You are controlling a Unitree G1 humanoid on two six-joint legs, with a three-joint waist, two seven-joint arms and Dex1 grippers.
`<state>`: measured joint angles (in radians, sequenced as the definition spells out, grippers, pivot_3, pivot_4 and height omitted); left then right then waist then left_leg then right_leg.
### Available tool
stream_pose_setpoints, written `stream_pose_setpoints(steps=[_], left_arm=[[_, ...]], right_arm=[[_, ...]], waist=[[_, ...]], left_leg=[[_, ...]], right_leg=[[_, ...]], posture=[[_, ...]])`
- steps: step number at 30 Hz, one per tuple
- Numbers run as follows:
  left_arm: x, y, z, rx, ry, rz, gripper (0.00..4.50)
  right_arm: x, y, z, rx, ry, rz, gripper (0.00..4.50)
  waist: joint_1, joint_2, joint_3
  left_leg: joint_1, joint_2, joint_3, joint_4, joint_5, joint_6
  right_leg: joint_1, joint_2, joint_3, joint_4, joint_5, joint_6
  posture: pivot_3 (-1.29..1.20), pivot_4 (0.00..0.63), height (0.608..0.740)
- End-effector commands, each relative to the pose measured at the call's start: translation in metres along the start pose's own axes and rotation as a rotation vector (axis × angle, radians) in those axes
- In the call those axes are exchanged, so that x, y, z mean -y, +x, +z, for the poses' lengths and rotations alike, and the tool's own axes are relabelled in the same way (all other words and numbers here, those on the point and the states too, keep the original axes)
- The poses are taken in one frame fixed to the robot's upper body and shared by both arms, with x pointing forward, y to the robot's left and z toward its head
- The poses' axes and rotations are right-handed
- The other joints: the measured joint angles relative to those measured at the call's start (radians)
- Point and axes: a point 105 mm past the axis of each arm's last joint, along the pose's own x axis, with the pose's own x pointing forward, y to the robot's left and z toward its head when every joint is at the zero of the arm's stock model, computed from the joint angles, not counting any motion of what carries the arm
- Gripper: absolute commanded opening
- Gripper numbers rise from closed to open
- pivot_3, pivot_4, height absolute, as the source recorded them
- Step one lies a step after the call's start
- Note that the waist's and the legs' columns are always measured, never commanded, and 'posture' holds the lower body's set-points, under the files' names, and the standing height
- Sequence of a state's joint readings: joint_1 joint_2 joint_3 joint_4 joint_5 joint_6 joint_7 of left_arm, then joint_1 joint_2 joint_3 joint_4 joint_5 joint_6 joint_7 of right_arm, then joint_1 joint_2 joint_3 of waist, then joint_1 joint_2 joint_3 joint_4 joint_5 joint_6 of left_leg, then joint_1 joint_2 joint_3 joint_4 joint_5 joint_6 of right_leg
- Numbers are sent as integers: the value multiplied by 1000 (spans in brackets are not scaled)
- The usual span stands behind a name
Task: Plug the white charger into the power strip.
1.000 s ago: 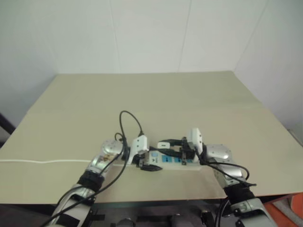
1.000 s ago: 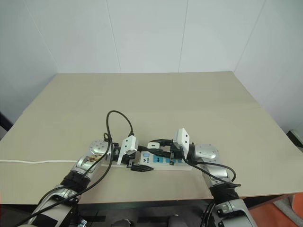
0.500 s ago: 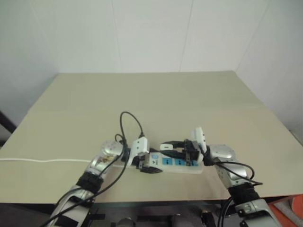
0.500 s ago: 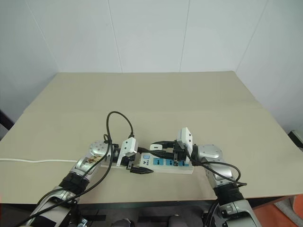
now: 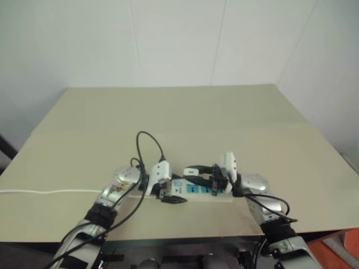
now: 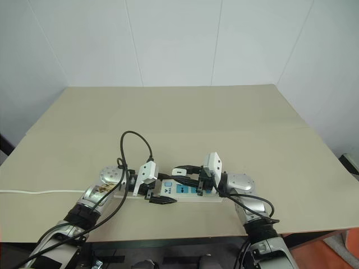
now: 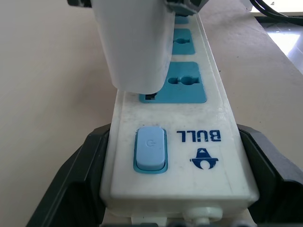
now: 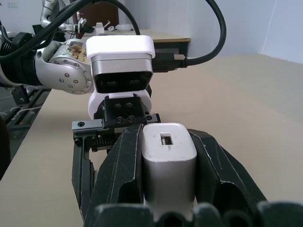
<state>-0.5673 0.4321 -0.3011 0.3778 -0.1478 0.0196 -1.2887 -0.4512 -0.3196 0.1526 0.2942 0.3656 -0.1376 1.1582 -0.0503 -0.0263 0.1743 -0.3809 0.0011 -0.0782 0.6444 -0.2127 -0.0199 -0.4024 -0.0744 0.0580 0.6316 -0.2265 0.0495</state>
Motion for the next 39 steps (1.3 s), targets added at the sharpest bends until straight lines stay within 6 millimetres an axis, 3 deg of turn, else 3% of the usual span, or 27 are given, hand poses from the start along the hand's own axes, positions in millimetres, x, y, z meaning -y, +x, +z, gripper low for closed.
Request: stream_pose_setpoints(steps=[1, 7, 14, 25, 29, 39], left_arm=[[4, -3, -3, -33, 18, -26, 3299], [5, -7, -4, -35, 17, -24, 3299], [6, -14, -6, -44, 17, -24, 3299], [8, -16, -6, -46, 17, -19, 3299], [8, -16, -6, -46, 16, -12, 3299], [7, -14, -5, -39, 18, -11, 3299]], right_arm=[[7, -17, -20, -113, -23, -38, 1178], [8, -31, -27, -119, -46, -43, 1178], [12, -34, -33, -125, -19, -45, 1178], [17, -16, -19, -90, 150, 16, 1178], [13, -15, -18, -82, 173, 26, 1178], [22, -5, 1, 8, 147, -20, 1178]], waist=[[0, 0, 0], [1, 0, 0], [-2, -1, -1], [-17, -2, -1], [-16, -2, -1], [-17, -2, -1]], left_leg=[[0, 0, 0, 0, 0, 0], [1, 0, 0, 0, 0, 0], [2, 0, 0, 0, 0, 0], [3, 1, 0, -1, 0, 0], [2, 1, 0, -1, 0, 0], [1, 1, 0, -1, 0, 0]], right_leg=[[0, 0, 0, 0, 0, 0], [1, 0, 0, 0, 0, 0], [1, 0, 1, 0, 0, 0], [1, 1, 1, 0, 0, -1], [1, 1, 1, 0, 0, -1], [0, 1, 1, 0, 0, 0]], posture=[[0, 150, 740], [0, 150, 740], [0, 150, 740], [0, 150, 740], [0, 150, 740], [0, 150, 740]])
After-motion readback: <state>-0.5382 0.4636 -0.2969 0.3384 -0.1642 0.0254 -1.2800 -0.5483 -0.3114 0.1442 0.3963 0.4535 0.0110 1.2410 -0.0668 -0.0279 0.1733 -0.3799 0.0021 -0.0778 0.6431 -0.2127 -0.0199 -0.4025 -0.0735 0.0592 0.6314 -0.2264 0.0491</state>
